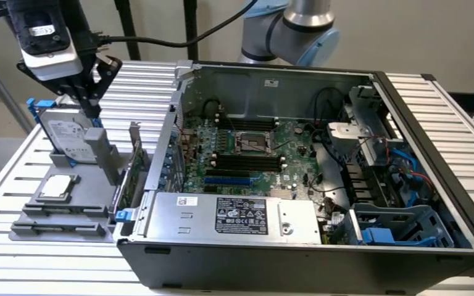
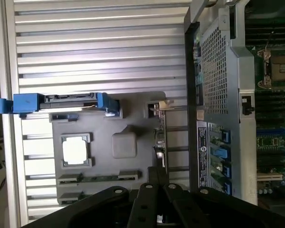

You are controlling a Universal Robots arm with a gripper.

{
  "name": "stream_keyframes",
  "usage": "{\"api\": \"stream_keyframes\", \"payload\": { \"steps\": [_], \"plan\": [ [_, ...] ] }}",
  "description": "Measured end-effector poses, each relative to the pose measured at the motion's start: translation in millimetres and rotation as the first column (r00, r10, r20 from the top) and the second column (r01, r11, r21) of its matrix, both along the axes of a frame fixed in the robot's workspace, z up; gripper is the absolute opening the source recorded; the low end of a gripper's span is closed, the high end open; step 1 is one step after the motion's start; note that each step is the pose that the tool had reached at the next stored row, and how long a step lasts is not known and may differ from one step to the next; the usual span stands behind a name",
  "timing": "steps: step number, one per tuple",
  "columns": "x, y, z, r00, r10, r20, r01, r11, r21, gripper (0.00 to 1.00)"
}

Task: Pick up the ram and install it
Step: 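Reach for the ram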

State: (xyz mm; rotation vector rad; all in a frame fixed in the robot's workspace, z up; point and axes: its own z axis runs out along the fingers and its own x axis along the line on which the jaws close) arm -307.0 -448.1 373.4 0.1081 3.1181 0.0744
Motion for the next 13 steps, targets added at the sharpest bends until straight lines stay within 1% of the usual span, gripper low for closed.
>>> {"api": "stream_keyframes", "payload": {
  "steps": [7, 10, 13],
  "plan": [
    [-31.9, -3.0, -8.0, 1.0000, 0.000, 0.0000, 0.000, 1.0000, 0.0000, 0.11],
    [-40.8, -6.0, -11.1, 1.0000, 0.000, 0.0000, 0.000, 1.0000, 0.0000, 0.11],
    [-47.2, -10.2, -14.0, 1.0000, 0.000, 0.0000, 0.000, 1.0000, 0.0000, 0.11]
  ]
}}
